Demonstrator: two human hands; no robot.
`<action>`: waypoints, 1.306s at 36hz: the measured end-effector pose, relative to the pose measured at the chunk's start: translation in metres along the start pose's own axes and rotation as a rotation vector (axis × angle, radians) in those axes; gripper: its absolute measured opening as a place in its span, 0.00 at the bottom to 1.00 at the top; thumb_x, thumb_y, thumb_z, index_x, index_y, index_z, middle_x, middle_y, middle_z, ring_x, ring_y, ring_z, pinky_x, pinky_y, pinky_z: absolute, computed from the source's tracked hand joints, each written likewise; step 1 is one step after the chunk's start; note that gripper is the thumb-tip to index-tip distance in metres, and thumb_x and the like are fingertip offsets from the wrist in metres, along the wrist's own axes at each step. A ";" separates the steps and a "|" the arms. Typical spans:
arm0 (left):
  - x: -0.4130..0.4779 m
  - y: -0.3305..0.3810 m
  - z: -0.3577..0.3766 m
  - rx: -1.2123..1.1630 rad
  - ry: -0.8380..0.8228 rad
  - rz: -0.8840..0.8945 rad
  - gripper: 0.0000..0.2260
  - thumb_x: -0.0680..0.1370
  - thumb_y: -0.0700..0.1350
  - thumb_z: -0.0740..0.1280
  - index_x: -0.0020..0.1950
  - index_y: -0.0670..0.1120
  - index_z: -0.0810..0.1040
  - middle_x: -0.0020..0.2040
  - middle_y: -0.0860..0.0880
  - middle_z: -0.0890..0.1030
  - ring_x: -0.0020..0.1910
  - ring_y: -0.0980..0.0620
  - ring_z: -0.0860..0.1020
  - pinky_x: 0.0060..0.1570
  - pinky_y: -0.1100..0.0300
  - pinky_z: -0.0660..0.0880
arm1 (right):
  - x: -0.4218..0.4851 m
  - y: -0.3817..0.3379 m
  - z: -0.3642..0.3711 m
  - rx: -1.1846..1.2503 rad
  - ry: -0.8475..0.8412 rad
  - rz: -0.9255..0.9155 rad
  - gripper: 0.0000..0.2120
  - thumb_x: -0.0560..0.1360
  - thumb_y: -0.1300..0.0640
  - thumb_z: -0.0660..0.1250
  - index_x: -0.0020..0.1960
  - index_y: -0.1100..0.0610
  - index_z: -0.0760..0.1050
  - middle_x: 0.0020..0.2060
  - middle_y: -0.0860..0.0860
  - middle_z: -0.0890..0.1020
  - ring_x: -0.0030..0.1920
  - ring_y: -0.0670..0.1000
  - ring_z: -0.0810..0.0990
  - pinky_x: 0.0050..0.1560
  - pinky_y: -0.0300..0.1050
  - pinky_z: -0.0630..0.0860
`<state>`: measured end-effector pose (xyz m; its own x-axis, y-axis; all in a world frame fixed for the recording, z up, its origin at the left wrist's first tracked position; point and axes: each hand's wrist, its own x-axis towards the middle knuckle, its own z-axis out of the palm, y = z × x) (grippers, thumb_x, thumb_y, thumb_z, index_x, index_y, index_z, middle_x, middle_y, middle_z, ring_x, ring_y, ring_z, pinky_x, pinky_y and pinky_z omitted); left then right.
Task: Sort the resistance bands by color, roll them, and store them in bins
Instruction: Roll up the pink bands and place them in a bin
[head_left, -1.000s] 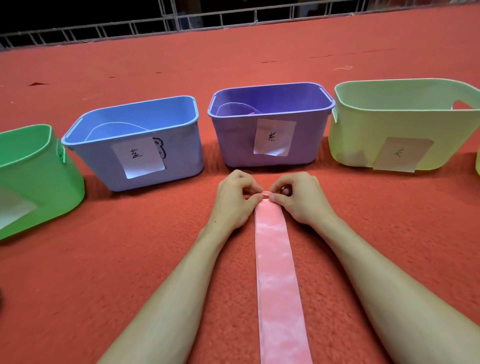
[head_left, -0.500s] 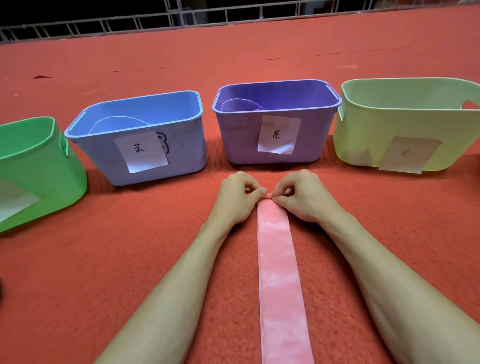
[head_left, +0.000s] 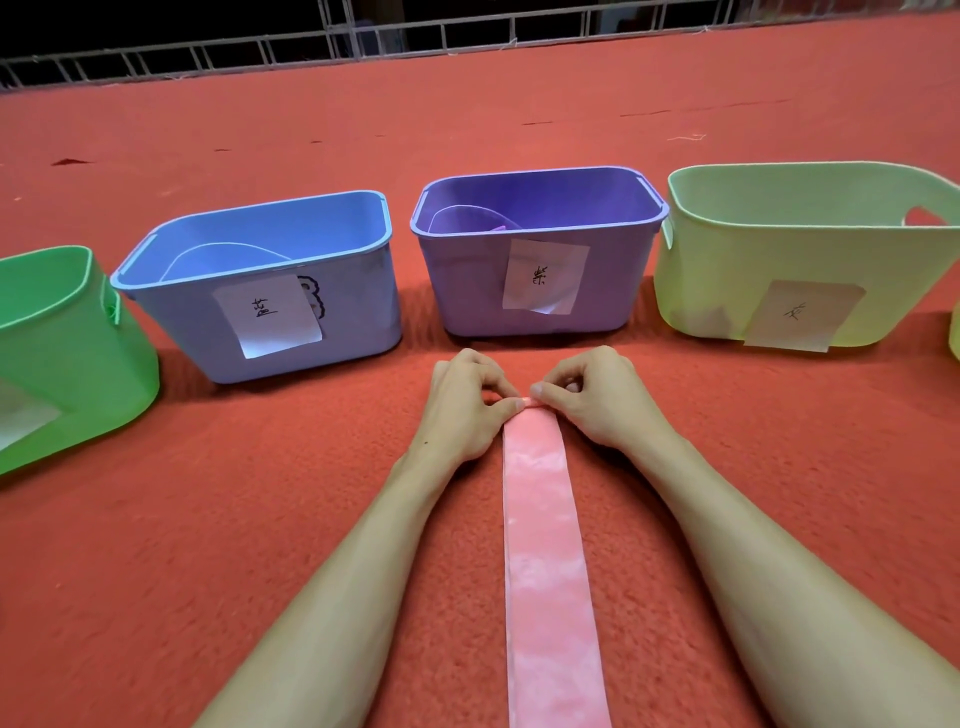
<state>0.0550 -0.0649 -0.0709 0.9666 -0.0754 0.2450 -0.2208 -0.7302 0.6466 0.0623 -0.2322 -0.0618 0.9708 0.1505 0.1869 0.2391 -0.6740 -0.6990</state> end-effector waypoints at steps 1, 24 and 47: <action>0.000 0.000 0.000 0.003 -0.003 0.004 0.03 0.71 0.45 0.75 0.39 0.51 0.83 0.48 0.55 0.74 0.54 0.50 0.73 0.46 0.71 0.59 | 0.000 0.000 0.001 -0.002 0.004 0.000 0.02 0.71 0.55 0.73 0.41 0.51 0.85 0.25 0.40 0.75 0.28 0.36 0.72 0.30 0.28 0.65; 0.000 -0.001 -0.004 -0.057 -0.017 0.070 0.05 0.70 0.44 0.77 0.44 0.48 0.85 0.47 0.53 0.77 0.45 0.59 0.75 0.42 0.76 0.66 | 0.001 -0.005 0.004 -0.152 -0.091 -0.010 0.01 0.71 0.53 0.73 0.41 0.48 0.83 0.36 0.45 0.80 0.39 0.44 0.76 0.42 0.39 0.69; 0.003 -0.003 -0.009 -0.093 -0.115 0.030 0.02 0.72 0.42 0.74 0.42 0.48 0.86 0.50 0.54 0.79 0.49 0.59 0.76 0.45 0.73 0.66 | -0.001 -0.011 0.000 -0.176 -0.133 -0.080 0.06 0.70 0.54 0.74 0.37 0.47 0.78 0.33 0.44 0.78 0.32 0.39 0.73 0.32 0.30 0.65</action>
<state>0.0570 -0.0570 -0.0658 0.9667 -0.1777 0.1843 -0.2559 -0.6609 0.7055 0.0589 -0.2248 -0.0545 0.9458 0.2948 0.1360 0.3194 -0.7701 -0.5522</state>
